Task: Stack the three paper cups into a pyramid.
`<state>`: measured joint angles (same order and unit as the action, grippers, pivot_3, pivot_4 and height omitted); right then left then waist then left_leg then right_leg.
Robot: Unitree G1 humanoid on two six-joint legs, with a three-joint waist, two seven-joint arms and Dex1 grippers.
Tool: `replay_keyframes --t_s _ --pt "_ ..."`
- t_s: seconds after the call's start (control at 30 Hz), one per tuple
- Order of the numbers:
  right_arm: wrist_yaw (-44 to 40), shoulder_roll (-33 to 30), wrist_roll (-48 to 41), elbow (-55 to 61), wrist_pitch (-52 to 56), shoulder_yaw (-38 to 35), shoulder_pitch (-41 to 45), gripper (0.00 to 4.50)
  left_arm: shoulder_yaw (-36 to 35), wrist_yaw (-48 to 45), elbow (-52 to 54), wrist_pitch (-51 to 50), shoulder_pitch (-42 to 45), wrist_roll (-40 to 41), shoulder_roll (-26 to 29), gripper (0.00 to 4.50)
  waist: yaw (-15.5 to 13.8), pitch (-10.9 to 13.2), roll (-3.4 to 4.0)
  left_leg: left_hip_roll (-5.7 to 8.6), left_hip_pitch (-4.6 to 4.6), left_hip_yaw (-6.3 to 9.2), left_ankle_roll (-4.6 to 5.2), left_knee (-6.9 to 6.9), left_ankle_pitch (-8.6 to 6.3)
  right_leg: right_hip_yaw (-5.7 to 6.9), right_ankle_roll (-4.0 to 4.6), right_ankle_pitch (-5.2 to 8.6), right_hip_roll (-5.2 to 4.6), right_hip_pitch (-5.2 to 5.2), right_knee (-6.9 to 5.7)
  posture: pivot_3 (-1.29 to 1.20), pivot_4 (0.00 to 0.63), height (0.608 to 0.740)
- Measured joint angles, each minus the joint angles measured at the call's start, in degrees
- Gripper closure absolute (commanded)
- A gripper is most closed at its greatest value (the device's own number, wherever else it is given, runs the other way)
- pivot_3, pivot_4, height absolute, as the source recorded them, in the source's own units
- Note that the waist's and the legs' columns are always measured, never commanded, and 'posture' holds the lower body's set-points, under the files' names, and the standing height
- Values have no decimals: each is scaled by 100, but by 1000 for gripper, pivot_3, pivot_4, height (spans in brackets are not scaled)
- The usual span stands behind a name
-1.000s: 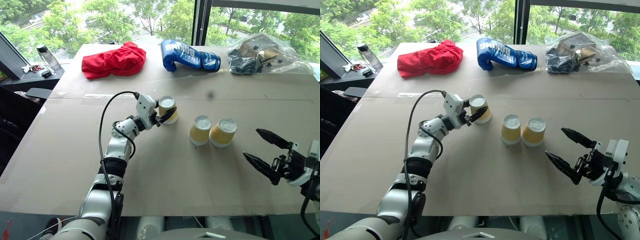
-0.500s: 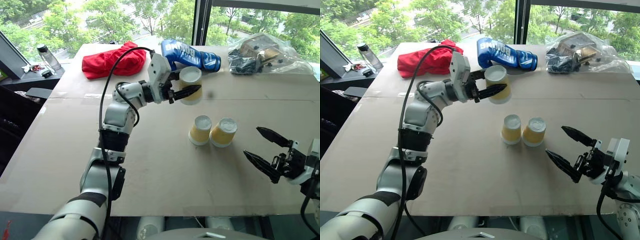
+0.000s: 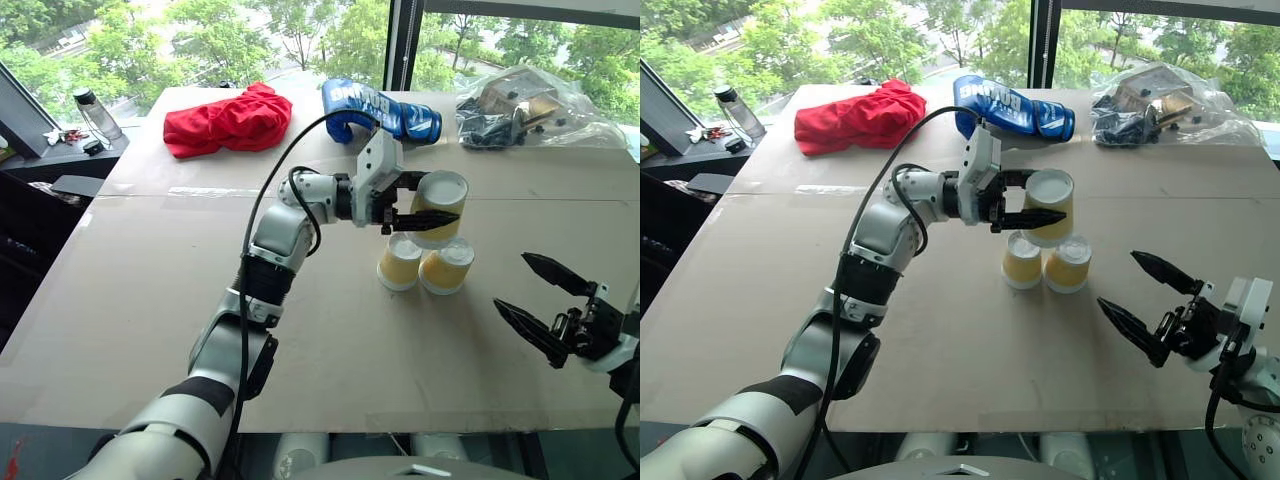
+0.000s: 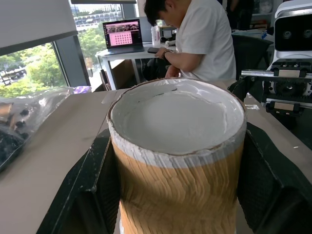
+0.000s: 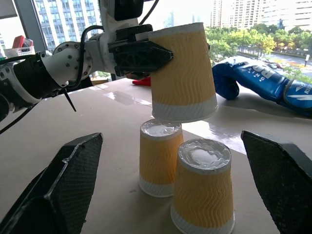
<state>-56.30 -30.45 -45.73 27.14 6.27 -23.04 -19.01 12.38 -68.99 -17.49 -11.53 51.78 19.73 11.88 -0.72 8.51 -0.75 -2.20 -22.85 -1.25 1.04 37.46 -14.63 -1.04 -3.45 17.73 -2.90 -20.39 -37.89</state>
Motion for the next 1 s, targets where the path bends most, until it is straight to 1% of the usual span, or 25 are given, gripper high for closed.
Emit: replay_keyframes --t_s 0.2,0.6,0.67,0.73,0.77,1.0 --pt "138 1 2 106 4 -2 -72 0 172 -116 13 -13 -20 -72 -7 1700 0 0 0 0 0 0 1 0 -1 0 0 0 0 0 0 0 150 740" --pt "275 1 24 148 4 -2 -97 0 215 -110 -38 190 -113 -238 -182 1700 0 0 0 0 0 1 5 0 -2 0 0 0 0 0 0 0 150 740" --pt "287 0 26 168 4 -2 -98 0 215 -94 -149 249 -121 -281 -226 994 -1 0 0 0 0 0 9 0 -5 0 0 0 0 0 0 0 150 740" --pt "292 0 27 168 5 -2 -100 0 215 -84 -228 319 -128 -295 -236 422 -1 0 0 1 0 0 10 0 -5 0 0 0 0 0 0 0 150 740" --pt "296 0 27 168 5 -2 -100 0 214 -78 -246 346 -127 -303 -245 34 -1 0 0 0 0 0 9 0 -5 0 0 0 0 0 0 0 150 740" --pt "362 -1 28 258 67 -2 -99 0 208 -63 -338 424 -127 -364 -287 34 -1 0 0 1 0 0 10 0 -5 0 0 0 0 0 0 0 150 740"
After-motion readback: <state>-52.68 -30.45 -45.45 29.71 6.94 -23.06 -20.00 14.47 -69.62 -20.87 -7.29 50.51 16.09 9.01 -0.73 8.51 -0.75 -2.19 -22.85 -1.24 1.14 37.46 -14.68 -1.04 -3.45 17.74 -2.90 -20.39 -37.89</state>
